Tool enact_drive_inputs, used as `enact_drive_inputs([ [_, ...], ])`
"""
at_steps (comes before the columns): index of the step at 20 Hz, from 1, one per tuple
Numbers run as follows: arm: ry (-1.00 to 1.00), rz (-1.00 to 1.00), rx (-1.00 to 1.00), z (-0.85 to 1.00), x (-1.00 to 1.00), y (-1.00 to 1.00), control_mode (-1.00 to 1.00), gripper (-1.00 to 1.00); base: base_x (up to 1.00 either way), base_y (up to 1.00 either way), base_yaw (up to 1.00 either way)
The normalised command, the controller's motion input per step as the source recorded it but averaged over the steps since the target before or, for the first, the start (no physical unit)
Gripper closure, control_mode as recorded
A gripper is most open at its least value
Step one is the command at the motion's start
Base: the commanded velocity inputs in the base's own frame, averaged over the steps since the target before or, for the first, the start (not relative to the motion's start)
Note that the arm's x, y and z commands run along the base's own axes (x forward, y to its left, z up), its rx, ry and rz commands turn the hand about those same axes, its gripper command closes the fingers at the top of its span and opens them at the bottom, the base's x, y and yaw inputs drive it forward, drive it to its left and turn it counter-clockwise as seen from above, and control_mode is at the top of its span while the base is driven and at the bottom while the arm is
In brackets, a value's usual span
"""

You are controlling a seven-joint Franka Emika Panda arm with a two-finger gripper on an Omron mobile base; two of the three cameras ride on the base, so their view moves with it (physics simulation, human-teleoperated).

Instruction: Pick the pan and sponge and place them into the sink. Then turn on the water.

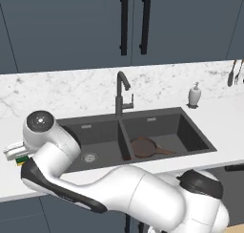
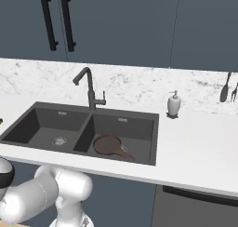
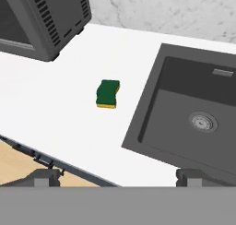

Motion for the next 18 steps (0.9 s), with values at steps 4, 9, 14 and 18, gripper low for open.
enact_drive_inputs([
  [4, 0.0, 0.0, 0.0, -0.24, 0.13, 0.19, -1.0, -1.0, 0.0, 0.0, 0.0],
  [9, 0.06, 0.0, 0.0, -0.16, 0.31, 0.03, -1.0, -1.0, 0.0, 0.0, 0.0],
  [14, 0.06, 0.0, 0.01, -0.28, 0.37, 0.07, -1.0, -1.0, 0.0, 0.0, 0.0],
  [18, 0.05, 0.0, 0.0, -0.28, 0.44, 0.25, -1.0, -1.0, 0.0, 0.0, 0.0],
])
